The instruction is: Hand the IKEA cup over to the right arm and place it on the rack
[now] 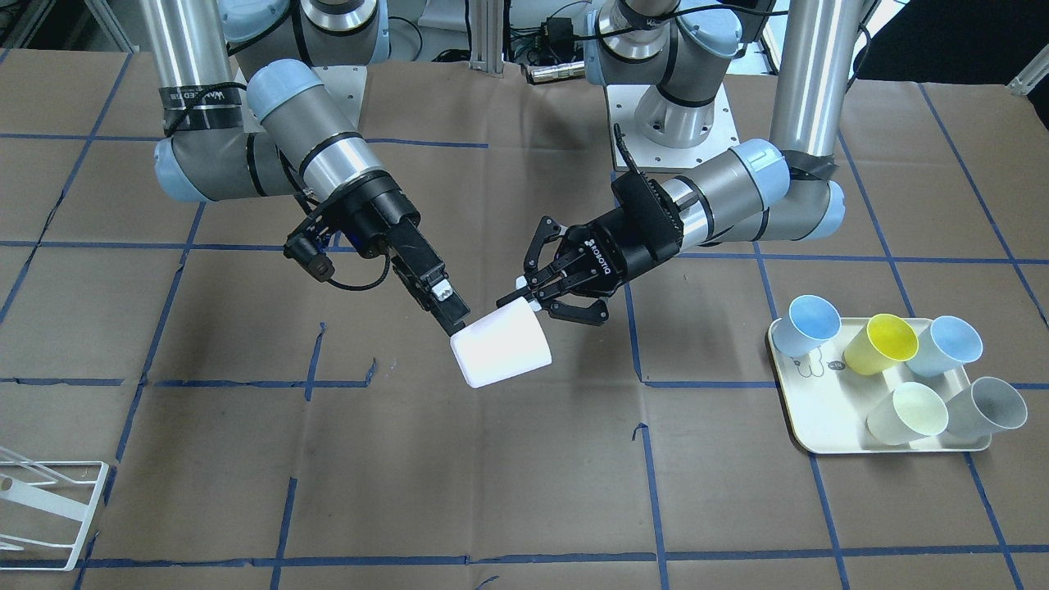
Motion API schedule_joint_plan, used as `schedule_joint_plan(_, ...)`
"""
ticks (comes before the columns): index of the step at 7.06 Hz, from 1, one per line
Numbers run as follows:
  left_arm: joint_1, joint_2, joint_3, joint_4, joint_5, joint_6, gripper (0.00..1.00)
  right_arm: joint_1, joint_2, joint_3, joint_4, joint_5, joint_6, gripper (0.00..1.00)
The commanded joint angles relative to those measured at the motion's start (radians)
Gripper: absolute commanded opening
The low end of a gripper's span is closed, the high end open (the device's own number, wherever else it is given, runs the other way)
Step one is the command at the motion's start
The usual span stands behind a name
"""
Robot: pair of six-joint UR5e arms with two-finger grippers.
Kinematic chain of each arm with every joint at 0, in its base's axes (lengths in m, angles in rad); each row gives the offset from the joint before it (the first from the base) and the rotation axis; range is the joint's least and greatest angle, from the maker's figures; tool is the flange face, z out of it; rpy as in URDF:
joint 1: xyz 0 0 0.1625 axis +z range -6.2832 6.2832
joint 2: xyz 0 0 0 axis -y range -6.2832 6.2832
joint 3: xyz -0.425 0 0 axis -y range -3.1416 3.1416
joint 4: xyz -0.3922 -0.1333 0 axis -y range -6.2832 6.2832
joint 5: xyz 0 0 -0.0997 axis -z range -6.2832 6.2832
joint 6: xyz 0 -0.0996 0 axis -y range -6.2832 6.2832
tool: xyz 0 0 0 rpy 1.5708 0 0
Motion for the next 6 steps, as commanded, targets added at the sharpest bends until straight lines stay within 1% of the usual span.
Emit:
schedule_joint_plan(1,-0.001,0.001,0.000,0.000,0.001,-0.004,0.00,0.009,0.030,-0.052,0.001,-0.001,0.029,0.99)
schedule_joint_plan(4,-0.003,0.003,0.000,0.000,0.001,-0.007,0.00,0.017,0.035,-0.056,0.004,-0.012,0.032,0.99)
schedule_joint_plan(6,-0.006,0.004,0.000,0.000,0.001,-0.009,0.00,0.023,0.053,-0.079,0.009,-0.012,0.035,0.99)
